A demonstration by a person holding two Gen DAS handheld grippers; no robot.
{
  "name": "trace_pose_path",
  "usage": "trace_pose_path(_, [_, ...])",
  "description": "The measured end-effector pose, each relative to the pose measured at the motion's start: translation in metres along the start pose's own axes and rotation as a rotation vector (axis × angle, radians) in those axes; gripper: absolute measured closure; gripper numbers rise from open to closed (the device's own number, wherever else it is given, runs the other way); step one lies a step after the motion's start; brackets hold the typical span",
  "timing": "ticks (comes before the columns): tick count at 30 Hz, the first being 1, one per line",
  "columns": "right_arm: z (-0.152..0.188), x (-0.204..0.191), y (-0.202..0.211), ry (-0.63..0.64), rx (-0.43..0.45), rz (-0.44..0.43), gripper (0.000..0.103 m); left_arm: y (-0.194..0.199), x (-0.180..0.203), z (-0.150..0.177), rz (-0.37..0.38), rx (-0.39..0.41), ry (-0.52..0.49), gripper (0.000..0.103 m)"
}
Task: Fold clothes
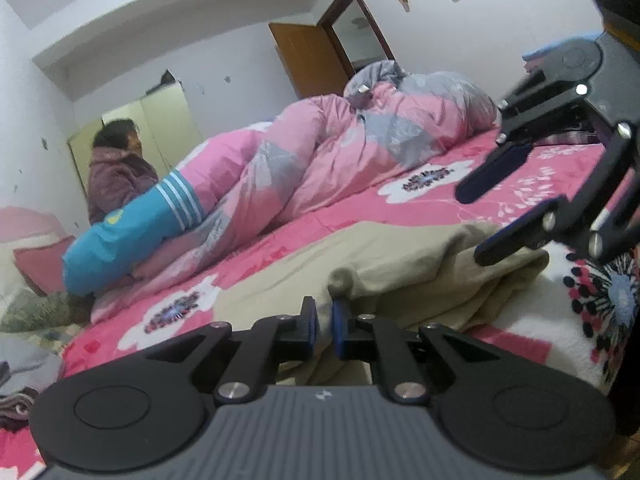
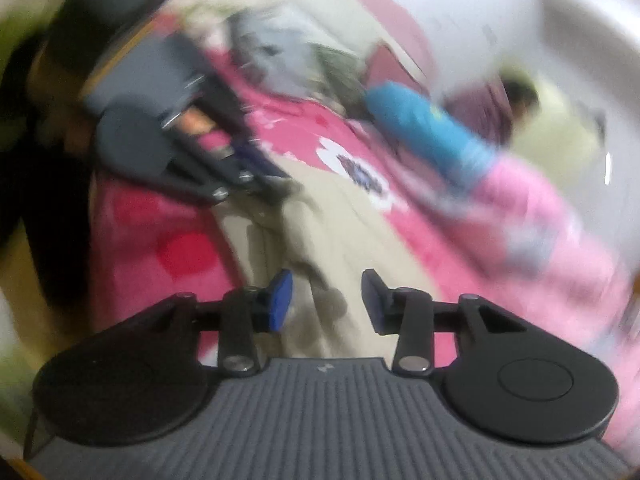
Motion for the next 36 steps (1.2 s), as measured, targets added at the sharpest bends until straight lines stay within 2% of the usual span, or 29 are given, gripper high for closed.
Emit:
trace_pose_path(2, [0.002,0.006,0.001,-0.106,0.0,-0.027,0.064,0.002,0.001,-0.001,-0.01,0.009,-0.007,0.094])
trace_pose_path(5, [0.006,0.002,-0.008,-0.132,0.011,-0.034,0.065,0.005,0.001,-0.003,-0.012,0.019,-0.002,0.095])
trace_pose_path(8, [0.014,-0.003,-0.021,-0.153,0.004,0.017,0.068,0.01,0.0,-0.004,-0.018,0.032,0.001,0.096])
trace_pose_path(10, [0.016,-0.001,-0.025,-0.208,0.014,0.054,0.078,0.012,0.0,-0.004,-0.023,0.042,0.002,0.097])
trace_pose_path(11, [0.016,-0.001,-0.025,-0.227,0.022,0.085,0.079,0.014,0.0,-0.005,-0.027,0.049,0.002,0.097])
trace_pose_path(15, [0.013,-0.02,-0.025,-0.139,0.045,0.214,0.08,0.019,-0.002,-0.007,-0.023,0.071,0.025,0.097])
trace_pose_path(18, [0.021,-0.022,-0.035,-0.193,0.027,0.22,0.08,0.019,0.001,-0.005,-0.024,0.073,0.012,0.097])
trace_pose_path(21, [0.009,-0.025,-0.027,-0.097,0.061,0.4,0.081,0.022,0.004,-0.006,-0.017,0.084,-0.004,0.098])
trace_pose_path(23, [0.009,-0.029,-0.032,-0.038,0.036,0.477,0.078,0.019,0.007,-0.002,-0.011,0.07,-0.027,0.098])
trace_pose_path(24, [0.017,-0.033,-0.041,-0.005,-0.012,0.485,0.072,0.017,0.01,0.002,-0.008,0.057,-0.042,0.098])
trace_pose_path(26, [0.029,-0.04,-0.052,0.048,-0.067,0.488,0.071,0.012,0.015,0.012,0.002,0.027,-0.066,0.098])
trace_pose_path(29, [0.031,-0.046,-0.038,0.095,-0.049,0.481,0.062,0.012,0.022,0.023,-0.008,0.012,-0.118,0.098])
trace_pose_path(31, [0.028,-0.044,-0.018,0.071,0.0,0.408,0.052,0.012,0.023,0.025,-0.011,0.015,-0.126,0.098])
trace_pose_path(36, [0.003,-0.039,0.027,0.012,0.147,0.2,0.054,0.011,0.025,0.029,-0.019,0.022,-0.142,0.098])
Point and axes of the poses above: each gripper's, at about its wrist camera, not at the fingertips, and y roughly against the way its jaws point, x to its right, z to its underside, the point moved 6 cm from there along -y, roughly the way its jaws point, and after that the axes turned 1 degree about -x, right-handed, at the moved point
